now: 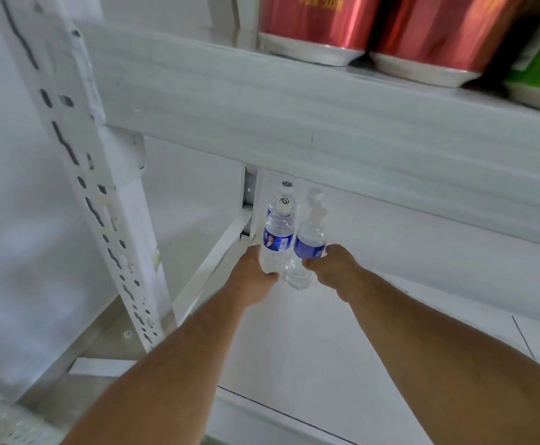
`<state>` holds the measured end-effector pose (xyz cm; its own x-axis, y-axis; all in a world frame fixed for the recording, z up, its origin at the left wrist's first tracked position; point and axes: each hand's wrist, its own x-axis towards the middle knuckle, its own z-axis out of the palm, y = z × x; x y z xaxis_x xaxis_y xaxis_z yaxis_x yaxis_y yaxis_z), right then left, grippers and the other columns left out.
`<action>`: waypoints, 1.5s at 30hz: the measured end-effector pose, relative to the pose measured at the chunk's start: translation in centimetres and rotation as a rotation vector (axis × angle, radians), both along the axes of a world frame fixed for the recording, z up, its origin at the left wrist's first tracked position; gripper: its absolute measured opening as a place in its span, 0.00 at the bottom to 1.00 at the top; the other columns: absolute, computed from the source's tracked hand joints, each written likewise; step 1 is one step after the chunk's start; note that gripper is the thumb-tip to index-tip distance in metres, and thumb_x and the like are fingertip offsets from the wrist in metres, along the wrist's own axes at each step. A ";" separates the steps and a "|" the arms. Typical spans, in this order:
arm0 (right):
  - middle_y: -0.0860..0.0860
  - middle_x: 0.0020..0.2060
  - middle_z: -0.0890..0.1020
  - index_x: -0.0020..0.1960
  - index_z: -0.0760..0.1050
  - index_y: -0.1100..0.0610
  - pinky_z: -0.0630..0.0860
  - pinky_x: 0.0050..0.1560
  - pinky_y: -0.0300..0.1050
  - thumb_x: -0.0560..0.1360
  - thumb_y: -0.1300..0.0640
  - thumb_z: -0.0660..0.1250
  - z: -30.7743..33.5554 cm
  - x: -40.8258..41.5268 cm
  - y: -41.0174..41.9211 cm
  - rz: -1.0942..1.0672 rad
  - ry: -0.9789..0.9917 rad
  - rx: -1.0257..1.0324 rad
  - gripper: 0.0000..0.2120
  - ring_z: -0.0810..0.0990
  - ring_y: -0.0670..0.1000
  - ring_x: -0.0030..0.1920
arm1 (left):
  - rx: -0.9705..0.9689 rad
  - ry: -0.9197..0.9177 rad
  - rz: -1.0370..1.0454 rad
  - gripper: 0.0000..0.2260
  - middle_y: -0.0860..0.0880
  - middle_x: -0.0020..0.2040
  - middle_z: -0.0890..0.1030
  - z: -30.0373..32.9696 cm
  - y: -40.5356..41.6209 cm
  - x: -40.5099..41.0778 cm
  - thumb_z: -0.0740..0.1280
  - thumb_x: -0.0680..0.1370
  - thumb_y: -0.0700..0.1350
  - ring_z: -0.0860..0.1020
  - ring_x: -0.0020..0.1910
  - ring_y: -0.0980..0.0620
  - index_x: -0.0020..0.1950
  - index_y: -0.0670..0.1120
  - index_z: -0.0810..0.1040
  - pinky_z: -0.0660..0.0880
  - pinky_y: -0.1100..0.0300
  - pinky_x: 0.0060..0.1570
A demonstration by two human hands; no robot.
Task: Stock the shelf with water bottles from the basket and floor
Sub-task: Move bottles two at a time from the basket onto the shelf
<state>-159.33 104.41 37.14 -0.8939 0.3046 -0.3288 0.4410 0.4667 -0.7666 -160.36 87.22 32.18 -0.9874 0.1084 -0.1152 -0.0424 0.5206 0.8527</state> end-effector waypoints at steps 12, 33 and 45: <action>0.53 0.41 0.75 0.55 0.72 0.62 0.76 0.65 0.58 0.73 0.63 0.73 -1.0 -0.3 -1.2 -0.052 -0.066 -0.183 0.14 0.78 0.55 0.49 | 0.017 -0.064 0.000 0.34 0.49 0.74 0.68 0.3 -0.6 2.2 0.71 0.75 0.46 0.69 0.71 0.50 0.77 0.47 0.59 0.68 0.51 0.69; 0.55 0.74 0.67 0.78 0.58 0.59 0.66 0.65 0.45 0.81 0.48 0.62 1.4 6.9 -2.7 0.171 -0.103 0.232 0.30 0.69 0.56 0.71 | -0.465 0.005 -0.286 0.34 0.49 0.77 0.62 4.4 -2.6 6.6 0.66 0.78 0.52 0.65 0.74 0.47 0.79 0.50 0.54 0.66 0.52 0.70; 0.54 0.73 0.67 0.76 0.61 0.58 0.64 0.73 0.54 0.80 0.41 0.57 2.4 18.2 -5.8 0.421 -0.010 0.835 0.31 0.63 0.56 0.75 | -0.801 0.171 -0.389 0.31 0.49 0.74 0.66 8.1 -5.2 14.7 0.65 0.76 0.51 0.69 0.69 0.44 0.77 0.50 0.58 0.71 0.48 0.65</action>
